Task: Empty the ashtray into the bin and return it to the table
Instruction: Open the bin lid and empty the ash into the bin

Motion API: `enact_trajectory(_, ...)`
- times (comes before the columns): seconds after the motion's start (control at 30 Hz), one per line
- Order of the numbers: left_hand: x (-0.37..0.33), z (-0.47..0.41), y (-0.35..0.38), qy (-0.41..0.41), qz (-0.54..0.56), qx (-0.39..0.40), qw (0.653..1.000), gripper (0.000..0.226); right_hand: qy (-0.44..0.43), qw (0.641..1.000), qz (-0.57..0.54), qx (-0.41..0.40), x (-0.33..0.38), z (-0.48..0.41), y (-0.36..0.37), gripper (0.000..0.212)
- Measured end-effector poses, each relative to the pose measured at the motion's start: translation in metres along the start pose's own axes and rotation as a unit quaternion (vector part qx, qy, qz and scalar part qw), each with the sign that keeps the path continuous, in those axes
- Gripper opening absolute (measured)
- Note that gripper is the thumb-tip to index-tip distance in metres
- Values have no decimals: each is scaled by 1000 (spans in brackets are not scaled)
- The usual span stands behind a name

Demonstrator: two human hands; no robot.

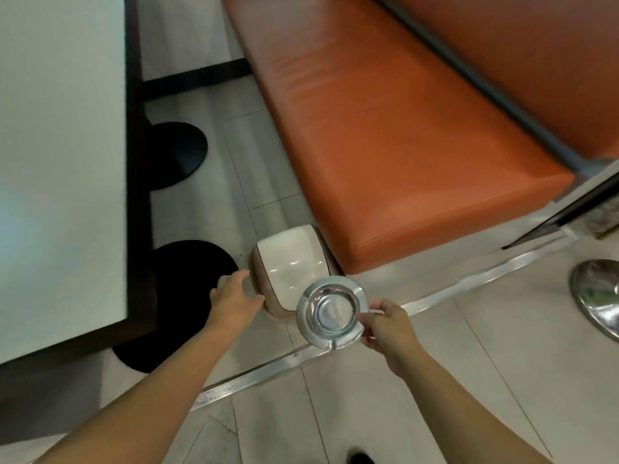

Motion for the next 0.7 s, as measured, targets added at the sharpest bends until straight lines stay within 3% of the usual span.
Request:
enact_trajectory(0.4,-5,-86,62,17,82,-60,995,76,-10,999,52,13,-34,-99,46,20)
enact_trajectory(0.6,-13,-102,69,11,208,-110,972,66,-27,999,36,31,-28,-123,66,23)
enact_trajectory(0.7,-12,-107,69,6,235,-138,962,56,-27,997,50,50,-24,-131,82,10)
Point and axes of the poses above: each hand's wrist, its own z-axis away from the middle knuckle, its own y-axis out of the palm, x = y × z, the point moved 1 cm from there along -z, towards the middle knuckle, and after that the axes turned 7 degrees about -x, right-handed, at the moved point
